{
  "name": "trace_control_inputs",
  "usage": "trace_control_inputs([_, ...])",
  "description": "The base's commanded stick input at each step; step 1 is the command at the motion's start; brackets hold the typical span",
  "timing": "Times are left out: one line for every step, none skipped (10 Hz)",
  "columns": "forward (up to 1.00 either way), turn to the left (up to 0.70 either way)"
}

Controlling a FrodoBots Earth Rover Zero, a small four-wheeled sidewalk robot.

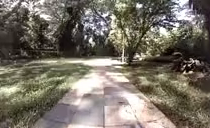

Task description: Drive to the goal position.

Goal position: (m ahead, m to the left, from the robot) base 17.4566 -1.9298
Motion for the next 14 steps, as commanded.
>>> trace_control_inputs([0.5, 0.0])
trace_control_inputs([0.5, 0.0])
trace_control_inputs([0.5, 0.0])
trace_control_inputs([0.5, 0.0])
trace_control_inputs([0.5, 0.0])
trace_control_inputs([0.5, 0.0])
trace_control_inputs([0.5, 0.0])
trace_control_inputs([0.5, 0.0])
trace_control_inputs([0.5, -0.19])
trace_control_inputs([0.5, -0.31])
trace_control_inputs([0.5, -0.39])
trace_control_inputs([0.5, -0.47])
trace_control_inputs([0.5, -0.46])
trace_control_inputs([0.5, -0.15])
